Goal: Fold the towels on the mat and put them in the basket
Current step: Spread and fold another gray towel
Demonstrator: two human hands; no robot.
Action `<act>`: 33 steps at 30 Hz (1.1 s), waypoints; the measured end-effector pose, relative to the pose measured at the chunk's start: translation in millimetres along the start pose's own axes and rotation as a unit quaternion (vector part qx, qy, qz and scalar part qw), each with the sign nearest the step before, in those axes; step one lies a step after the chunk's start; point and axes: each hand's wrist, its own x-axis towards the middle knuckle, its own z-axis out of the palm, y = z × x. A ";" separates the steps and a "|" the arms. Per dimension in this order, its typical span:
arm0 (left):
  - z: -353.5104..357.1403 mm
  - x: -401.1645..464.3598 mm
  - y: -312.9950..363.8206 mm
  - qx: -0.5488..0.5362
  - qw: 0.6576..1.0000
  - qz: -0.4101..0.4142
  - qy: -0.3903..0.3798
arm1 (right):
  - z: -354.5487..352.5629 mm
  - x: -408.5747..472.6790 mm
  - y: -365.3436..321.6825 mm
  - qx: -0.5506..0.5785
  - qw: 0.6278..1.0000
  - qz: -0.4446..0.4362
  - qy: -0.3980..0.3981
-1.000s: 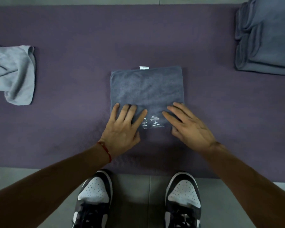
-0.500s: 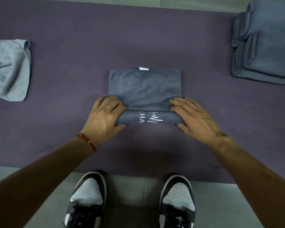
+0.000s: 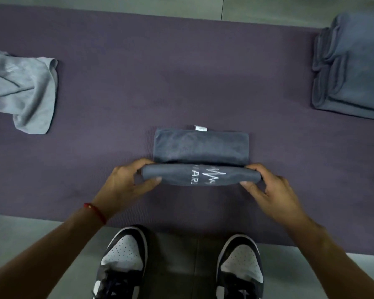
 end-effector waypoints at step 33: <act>34.4 95.5 35.7 0.184 0.936 -0.241 0.178 | 64.0 108.9 -81.5 -0.331 0.938 -0.097 0.038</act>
